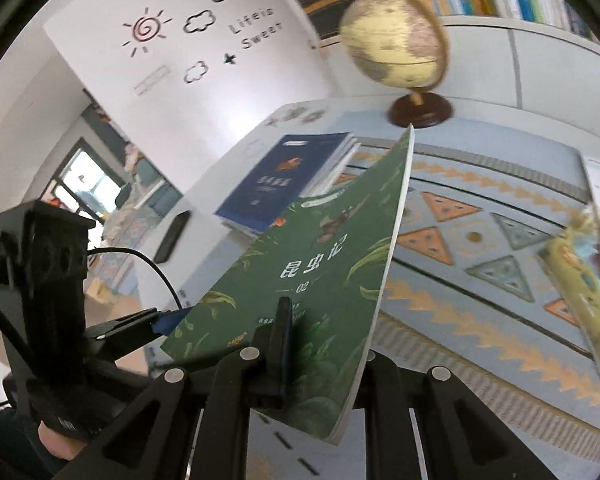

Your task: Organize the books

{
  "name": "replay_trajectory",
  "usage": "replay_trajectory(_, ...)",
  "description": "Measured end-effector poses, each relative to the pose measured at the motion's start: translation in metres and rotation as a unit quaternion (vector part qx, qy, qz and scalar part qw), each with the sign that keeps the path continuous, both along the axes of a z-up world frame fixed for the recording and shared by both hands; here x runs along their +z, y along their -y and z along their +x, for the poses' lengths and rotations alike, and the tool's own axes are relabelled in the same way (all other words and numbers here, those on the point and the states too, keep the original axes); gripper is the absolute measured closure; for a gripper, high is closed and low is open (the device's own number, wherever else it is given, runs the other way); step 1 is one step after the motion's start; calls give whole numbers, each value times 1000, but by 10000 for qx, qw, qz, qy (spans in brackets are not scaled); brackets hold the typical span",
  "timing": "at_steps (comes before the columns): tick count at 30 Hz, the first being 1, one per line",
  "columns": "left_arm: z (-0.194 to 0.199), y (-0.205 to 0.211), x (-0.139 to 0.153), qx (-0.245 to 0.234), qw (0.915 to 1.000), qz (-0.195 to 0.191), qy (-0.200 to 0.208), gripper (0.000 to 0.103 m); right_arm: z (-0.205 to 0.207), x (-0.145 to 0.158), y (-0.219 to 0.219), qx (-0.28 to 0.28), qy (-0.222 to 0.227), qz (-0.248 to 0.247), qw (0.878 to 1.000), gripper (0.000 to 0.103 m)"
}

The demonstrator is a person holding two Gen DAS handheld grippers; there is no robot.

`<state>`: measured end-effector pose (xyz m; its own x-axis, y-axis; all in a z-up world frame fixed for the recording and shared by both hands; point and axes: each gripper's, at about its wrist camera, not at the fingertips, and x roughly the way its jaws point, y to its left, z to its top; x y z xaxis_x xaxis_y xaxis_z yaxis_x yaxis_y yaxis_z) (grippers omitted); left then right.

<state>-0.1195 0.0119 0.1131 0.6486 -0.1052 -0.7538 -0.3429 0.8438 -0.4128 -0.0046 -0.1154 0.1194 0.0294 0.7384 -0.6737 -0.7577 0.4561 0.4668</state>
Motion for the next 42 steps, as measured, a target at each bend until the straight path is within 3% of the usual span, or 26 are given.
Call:
replay_trajectory(5, -19, -20, 12, 100, 9996, 252, 82, 20, -19, 6, -29, 194, -31, 63, 9998, 88)
replay_trajectory(14, -36, -82, 28, -108, 9986, 306, 406, 20, -35, 30, -88, -62, -14, 290, 9996, 88)
replay_trajectory(25, -36, -167, 27, -282, 9977, 29, 616, 20, -50, 43, -170, -367, 117, 326, 9987, 88)
replay_trajectory(34, 21, -228, 18, -822, 9955, 68, 465, 20, -23, 28, -223, -953, 48, 283, 9950, 88)
replay_trajectory(39, 58, -257, 0, -980, 9942, -227, 367, 20, 5, 13, -244, -1374, 46, 244, 9902, 88)
replay_trajectory(42, 70, -270, -18, -905, 9940, -573, 202, 20, 22, -5, -254, -1545, -201, 150, 9877, 87)
